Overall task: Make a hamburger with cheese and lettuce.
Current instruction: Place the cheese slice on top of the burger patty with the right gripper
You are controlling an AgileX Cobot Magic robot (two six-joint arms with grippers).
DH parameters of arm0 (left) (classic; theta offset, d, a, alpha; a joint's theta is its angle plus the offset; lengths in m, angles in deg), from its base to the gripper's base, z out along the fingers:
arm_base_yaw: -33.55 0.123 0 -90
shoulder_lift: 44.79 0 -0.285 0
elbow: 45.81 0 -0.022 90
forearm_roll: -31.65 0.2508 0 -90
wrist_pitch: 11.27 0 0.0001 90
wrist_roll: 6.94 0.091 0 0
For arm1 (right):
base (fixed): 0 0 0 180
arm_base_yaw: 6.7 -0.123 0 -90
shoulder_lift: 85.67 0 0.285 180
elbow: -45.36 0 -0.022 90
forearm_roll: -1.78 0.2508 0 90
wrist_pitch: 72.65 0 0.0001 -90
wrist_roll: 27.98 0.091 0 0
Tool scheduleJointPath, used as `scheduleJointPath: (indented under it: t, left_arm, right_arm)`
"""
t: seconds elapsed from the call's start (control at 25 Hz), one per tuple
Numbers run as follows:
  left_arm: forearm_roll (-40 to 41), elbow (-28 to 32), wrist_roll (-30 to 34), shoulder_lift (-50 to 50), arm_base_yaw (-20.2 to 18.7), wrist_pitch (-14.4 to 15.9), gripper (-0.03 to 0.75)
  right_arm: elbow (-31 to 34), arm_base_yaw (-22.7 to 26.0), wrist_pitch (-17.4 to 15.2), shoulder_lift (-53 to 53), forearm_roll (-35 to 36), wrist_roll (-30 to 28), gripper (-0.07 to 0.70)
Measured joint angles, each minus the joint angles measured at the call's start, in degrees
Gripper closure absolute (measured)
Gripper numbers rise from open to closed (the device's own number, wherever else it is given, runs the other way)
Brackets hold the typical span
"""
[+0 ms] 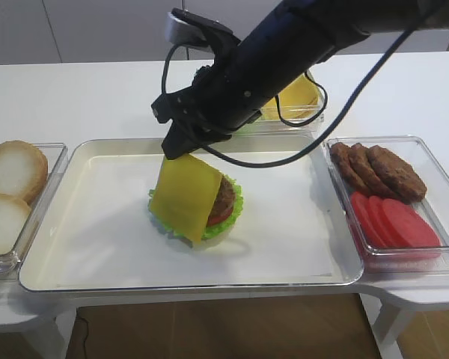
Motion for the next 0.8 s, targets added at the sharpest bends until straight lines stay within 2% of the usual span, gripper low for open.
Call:
scheduleJointPath:
  t: [0.48,0.8]
  left_arm:
    - [0.0,0.0,0.0,0.0,0.0,0.0,0.247]
    - [0.0,0.0,0.0,0.0,0.0,0.0,0.247]
  right_arm:
    - [0.0,0.0,3.0,0.0,-7.2,-1.0,0.629]
    - [0.0,0.0,4.4,-1.8,-7.9,-2.6,0.629]
